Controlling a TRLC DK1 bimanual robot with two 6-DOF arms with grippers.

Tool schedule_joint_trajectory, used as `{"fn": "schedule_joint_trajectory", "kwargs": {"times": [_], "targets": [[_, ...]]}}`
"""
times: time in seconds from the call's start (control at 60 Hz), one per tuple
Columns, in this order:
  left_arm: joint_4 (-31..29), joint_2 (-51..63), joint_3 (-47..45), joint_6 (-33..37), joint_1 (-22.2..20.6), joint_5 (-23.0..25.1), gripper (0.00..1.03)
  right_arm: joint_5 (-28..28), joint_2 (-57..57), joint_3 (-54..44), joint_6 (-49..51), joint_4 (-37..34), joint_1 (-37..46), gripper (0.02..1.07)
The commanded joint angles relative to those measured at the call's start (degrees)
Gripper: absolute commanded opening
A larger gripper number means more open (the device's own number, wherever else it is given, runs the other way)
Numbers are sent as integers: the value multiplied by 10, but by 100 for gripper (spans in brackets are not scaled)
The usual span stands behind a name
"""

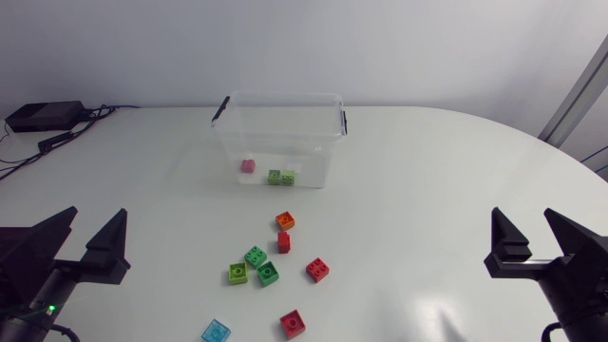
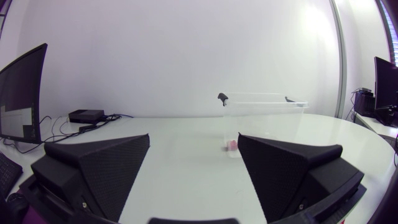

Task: Place the duplo bricks in the container

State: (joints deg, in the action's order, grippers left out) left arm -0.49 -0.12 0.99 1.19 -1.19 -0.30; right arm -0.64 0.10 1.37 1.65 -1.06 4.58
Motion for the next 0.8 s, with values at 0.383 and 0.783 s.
{"fn": "schedule_joint_trajectory", "kwargs": {"times": [0.383,0.783], "targets": [[10,-8,-10,-9,1,-4,99,1,-4,-14,-8,5,-4,102],[-67,129,158,-37,-7,-11,96,-1,55,46,-7,0,-27,102]]}}
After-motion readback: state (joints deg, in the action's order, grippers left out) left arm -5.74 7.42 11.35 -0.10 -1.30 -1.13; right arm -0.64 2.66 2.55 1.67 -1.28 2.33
